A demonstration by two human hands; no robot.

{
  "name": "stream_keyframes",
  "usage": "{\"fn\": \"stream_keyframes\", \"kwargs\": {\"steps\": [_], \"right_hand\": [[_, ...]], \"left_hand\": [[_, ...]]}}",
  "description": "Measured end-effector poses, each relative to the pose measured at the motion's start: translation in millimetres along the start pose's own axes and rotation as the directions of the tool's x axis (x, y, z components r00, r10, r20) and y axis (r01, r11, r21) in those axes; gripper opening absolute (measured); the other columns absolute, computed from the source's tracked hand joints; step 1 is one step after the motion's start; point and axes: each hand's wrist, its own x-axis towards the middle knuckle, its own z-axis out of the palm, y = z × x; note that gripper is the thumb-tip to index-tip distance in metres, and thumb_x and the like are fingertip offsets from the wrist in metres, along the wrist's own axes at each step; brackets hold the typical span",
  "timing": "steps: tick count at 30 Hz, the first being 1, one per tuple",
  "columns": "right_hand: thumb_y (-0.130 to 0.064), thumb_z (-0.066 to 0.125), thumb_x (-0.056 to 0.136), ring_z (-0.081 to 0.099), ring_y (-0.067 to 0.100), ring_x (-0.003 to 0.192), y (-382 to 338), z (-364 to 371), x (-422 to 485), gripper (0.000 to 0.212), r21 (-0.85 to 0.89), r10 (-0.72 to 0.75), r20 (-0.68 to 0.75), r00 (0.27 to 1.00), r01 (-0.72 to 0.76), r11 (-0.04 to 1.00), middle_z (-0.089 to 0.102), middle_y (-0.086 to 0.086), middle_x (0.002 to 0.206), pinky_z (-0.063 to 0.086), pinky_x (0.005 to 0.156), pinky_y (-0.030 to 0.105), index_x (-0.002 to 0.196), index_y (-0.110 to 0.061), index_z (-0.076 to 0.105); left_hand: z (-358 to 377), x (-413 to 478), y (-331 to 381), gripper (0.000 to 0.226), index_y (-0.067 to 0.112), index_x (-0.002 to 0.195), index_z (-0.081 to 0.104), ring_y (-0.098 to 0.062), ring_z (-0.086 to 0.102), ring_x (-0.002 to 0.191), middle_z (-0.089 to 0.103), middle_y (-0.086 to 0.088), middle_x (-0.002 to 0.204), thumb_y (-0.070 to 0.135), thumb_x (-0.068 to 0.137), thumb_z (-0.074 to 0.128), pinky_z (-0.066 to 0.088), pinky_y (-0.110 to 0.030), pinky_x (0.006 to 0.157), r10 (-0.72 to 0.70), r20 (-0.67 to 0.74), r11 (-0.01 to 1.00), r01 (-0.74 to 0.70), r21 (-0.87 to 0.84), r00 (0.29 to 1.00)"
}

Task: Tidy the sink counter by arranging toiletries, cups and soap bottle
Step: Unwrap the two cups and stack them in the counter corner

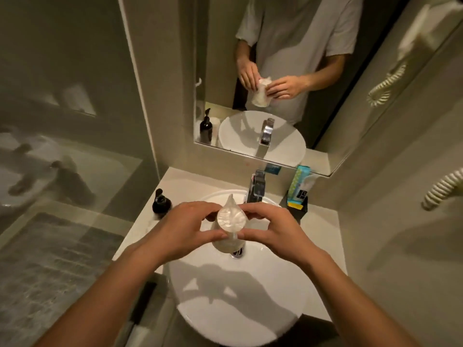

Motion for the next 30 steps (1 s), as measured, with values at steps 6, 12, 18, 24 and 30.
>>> {"fn": "stream_keyframes", "kwargs": {"steps": [6,12,18,24,30], "right_hand": [[-0.025,0.087,0.076,0.063,0.001,0.105,34.4,-55.9,-52.0,0.049,0.016,0.119,-0.177,0.977,-0.118,0.993,0.071,-0.021,0.112,0.045,0.086,0.009,0.122,-0.032,0.071],[-0.018,0.087,0.075,0.065,0.005,0.107,74.9,-101.7,-89.5,0.052,0.061,0.231,-0.325,0.917,-0.223,0.973,0.072,-0.021,0.114,0.046,0.09,0.013,0.123,-0.032,0.071],[-0.016,0.087,0.076,0.064,0.001,0.106,116.5,-132.8,-99.6,0.051,0.113,0.337,-0.396,0.854,-0.319,0.941,0.072,-0.026,0.11,0.048,0.09,0.012,0.119,-0.038,0.071],[-0.014,0.086,0.077,0.064,0.003,0.106,164.3,-147.7,-87.2,0.055,0.174,0.415,-0.424,0.805,-0.377,0.91,0.072,-0.016,0.115,0.051,0.095,0.023,0.126,-0.032,0.069],[-0.017,0.084,0.079,0.067,0.008,0.107,215.0,-153.7,-63.1,0.059,0.207,0.483,-0.389,0.784,-0.437,0.875,0.072,-0.015,0.117,0.054,0.1,0.039,0.131,-0.036,0.064]], "left_hand": [[41.9,58.4,57.3,0.047,0.038,0.124,0.064,0.003,0.057,0.095,0.069,0.021,0.109,0.058,0.082,0.073,0.051,-0.027,0.082,0.175,0.123,0.984,-0.175,-0.014,0.977],[90.5,117.7,104.5,0.048,0.039,0.127,0.062,0.0,0.06,0.098,0.069,0.017,0.116,0.057,0.084,0.072,0.054,-0.03,0.083,0.293,0.231,0.956,-0.292,-0.037,0.928],[139.3,172.6,121.9,0.044,0.035,0.124,0.062,-0.008,0.063,0.096,0.071,0.013,0.109,0.056,0.086,0.07,0.054,-0.039,0.081,0.357,0.293,0.931,-0.362,-0.038,0.887],[186.3,217.1,119.0,0.046,0.035,0.126,0.06,-0.013,0.064,0.098,0.07,0.011,0.109,0.055,0.085,0.069,0.054,-0.041,0.082,0.345,0.289,0.937,-0.347,-0.044,0.893],[219.2,252.7,111.6,0.048,0.032,0.129,0.06,-0.018,0.063,0.097,0.07,0.006,0.108,0.051,0.086,0.07,0.051,-0.037,0.078,0.315,0.283,0.945,-0.326,-0.006,0.906]]}}
